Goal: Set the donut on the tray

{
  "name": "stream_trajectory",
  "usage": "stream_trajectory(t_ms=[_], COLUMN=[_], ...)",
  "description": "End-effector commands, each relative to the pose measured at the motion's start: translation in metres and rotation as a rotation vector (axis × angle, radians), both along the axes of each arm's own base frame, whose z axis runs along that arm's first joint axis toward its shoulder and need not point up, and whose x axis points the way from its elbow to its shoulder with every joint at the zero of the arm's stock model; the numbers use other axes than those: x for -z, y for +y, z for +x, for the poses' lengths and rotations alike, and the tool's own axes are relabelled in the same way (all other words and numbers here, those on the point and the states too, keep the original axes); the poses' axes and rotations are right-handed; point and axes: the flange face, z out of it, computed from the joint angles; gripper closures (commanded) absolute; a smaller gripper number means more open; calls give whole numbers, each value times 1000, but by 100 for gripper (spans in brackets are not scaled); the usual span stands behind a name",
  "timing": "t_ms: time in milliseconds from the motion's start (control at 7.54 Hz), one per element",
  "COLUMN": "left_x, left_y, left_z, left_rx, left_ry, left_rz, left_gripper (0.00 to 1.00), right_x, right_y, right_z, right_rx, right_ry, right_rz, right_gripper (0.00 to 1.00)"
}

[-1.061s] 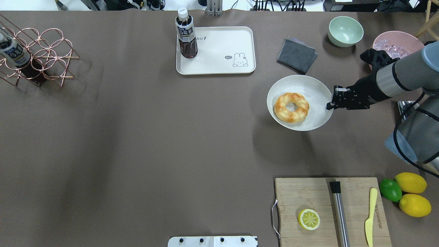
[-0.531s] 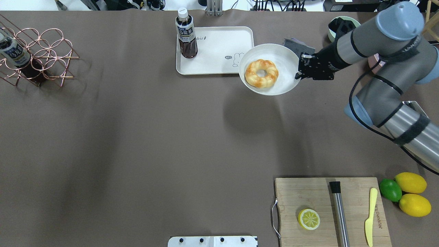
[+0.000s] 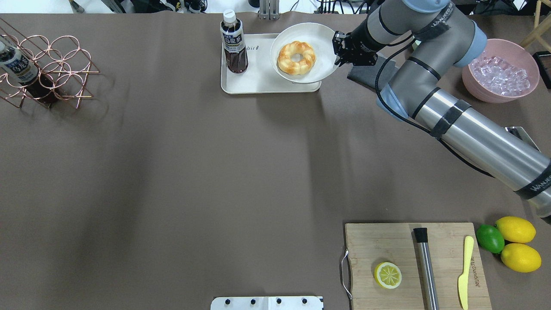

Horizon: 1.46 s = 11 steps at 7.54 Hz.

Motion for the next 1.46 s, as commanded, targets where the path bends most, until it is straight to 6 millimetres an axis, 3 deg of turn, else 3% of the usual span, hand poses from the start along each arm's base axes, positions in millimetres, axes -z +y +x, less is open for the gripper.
stream_trajectory(t_ms=[0, 531, 929, 1061, 1327], left_x=[0, 8, 11, 11, 11], left_y=[-2, -10, -14, -14, -14], left_z=[8, 8, 8, 8, 8], left_rx=[-15, -17, -17, -17, -17], left_ry=[0, -2, -4, -4, -4], left_rz=[1, 16, 22, 22, 21], left_gripper=[2, 2, 2, 2, 2], right_x=[-30, -1, 3, 3, 6], right_y=[-35, -39, -34, -32, -32], right_z=[-42, -84, -92, -94, -96], right_rx=[-45, -118, -112, -116, -132], right_ry=[52, 50, 49, 52, 53], right_rz=[7, -51, -45, -41, -37], right_gripper=[100, 100, 100, 1, 0])
